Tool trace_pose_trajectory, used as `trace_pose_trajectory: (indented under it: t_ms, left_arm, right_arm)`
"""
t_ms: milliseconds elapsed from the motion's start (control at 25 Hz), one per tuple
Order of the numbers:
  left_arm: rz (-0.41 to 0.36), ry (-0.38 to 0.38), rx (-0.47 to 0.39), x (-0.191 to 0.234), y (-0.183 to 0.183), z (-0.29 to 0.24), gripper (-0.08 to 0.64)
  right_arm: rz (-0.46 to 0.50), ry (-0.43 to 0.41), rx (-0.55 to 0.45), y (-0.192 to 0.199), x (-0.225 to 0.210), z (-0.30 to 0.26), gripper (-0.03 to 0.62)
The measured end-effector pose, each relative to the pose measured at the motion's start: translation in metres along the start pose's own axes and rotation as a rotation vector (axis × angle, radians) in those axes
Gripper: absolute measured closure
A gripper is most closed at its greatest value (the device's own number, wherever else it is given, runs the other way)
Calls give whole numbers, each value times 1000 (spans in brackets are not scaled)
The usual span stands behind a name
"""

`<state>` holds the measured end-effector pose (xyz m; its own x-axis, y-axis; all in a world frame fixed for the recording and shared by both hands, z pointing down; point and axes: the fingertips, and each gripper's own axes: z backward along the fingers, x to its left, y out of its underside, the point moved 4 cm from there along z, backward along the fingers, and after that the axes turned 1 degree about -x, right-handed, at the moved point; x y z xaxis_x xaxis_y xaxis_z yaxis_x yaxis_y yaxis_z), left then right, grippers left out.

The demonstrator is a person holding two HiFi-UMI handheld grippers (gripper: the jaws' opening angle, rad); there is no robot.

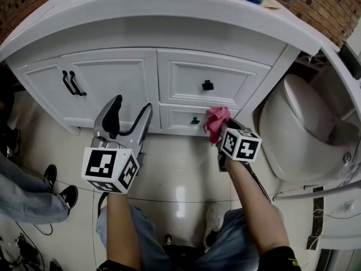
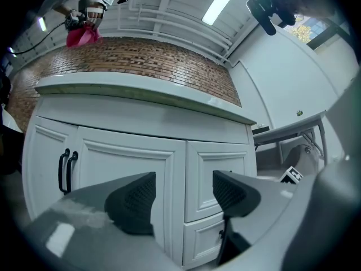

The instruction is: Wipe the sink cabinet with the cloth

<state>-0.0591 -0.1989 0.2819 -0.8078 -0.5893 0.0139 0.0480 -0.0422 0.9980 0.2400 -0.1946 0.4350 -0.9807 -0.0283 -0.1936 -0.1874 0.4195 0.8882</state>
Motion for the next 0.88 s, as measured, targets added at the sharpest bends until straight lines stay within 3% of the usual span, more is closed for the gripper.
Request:
trace_pose_trajectory:
  t_ms: [200, 320, 400, 600, 880]
  left_arm:
    - [-9, 2, 2, 0, -1, 2, 239]
    - [-1, -7, 9, 6, 1, 5, 239]
    - [-5, -15, 12, 10, 1, 6, 239]
    - [-50, -18, 41, 18, 3, 9, 239]
    - [-24, -20, 24, 19, 1, 6, 239]
  right_arm:
    - [115, -246, 52, 27, 105, -29, 552]
    - [113, -370, 42, 30, 159, -42, 553]
    - [79, -399, 26, 27, 177, -52, 554]
    - [-40, -313, 6, 12, 154, -69, 554]
    - [34, -159, 23, 5, 72, -43, 554]
